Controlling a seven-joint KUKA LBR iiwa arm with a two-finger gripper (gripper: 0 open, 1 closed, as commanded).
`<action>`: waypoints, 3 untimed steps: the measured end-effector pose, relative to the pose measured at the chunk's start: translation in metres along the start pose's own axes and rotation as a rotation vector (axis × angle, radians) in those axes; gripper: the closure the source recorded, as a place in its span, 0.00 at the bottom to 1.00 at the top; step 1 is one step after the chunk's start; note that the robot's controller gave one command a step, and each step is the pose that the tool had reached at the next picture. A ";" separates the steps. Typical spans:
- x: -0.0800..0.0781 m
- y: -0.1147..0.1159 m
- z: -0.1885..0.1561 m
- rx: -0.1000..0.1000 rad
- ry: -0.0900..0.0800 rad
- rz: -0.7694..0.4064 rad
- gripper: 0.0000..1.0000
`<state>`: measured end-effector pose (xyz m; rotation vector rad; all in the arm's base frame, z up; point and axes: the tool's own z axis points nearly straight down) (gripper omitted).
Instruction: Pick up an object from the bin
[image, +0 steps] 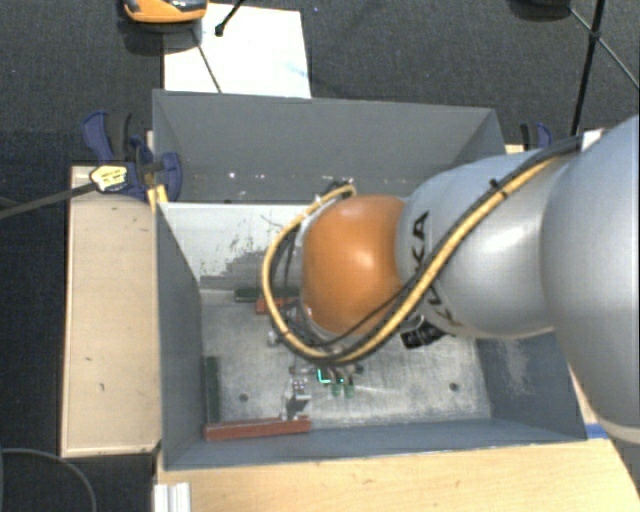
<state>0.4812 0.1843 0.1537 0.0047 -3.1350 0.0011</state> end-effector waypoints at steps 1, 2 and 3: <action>-0.002 -0.001 -0.004 -0.002 -0.008 0.005 0.00; 0.001 -0.011 0.080 -0.007 -0.018 0.065 1.00; 0.001 -0.011 0.080 -0.007 -0.018 0.070 1.00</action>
Offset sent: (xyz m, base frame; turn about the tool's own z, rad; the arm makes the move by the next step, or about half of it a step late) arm -0.0053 -0.0126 -0.0837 0.0631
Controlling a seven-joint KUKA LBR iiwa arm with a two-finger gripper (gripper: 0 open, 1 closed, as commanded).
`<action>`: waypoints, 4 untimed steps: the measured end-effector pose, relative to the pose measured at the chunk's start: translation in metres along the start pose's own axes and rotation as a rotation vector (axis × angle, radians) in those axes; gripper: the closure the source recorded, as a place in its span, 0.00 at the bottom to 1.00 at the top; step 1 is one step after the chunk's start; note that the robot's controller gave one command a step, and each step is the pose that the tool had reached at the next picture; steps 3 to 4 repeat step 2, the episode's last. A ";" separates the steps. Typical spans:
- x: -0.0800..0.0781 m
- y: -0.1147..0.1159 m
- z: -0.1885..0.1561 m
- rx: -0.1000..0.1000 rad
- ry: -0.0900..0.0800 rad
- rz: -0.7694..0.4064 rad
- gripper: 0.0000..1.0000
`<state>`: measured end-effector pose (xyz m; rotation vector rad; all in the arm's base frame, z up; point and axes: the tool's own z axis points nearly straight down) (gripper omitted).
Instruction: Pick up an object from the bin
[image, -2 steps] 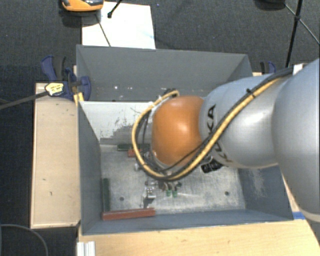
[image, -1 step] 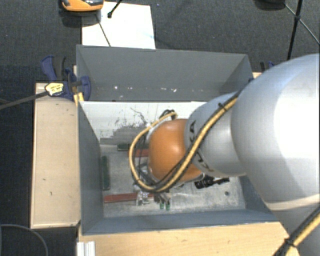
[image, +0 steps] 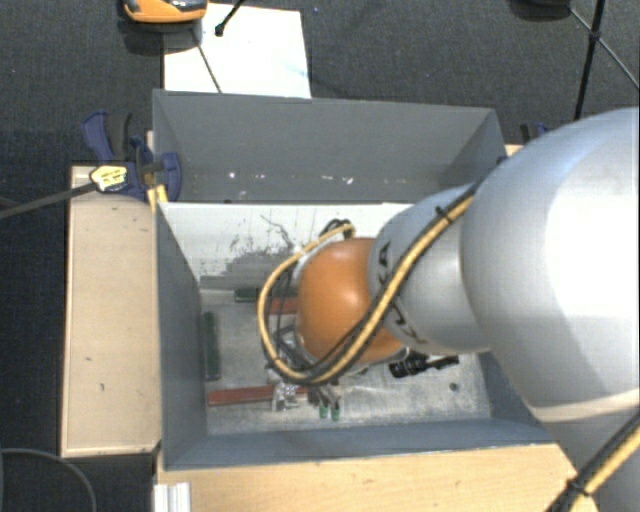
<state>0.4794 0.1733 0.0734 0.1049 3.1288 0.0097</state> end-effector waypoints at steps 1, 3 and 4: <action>0.000 0.000 0.000 0.000 0.000 0.001 1.00; -0.007 0.008 -0.193 0.002 0.001 -0.099 1.00; -0.007 0.008 -0.193 0.002 0.001 -0.099 1.00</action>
Offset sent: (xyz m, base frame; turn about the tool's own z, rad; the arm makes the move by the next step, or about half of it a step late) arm 0.0030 0.0059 0.1875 -0.1019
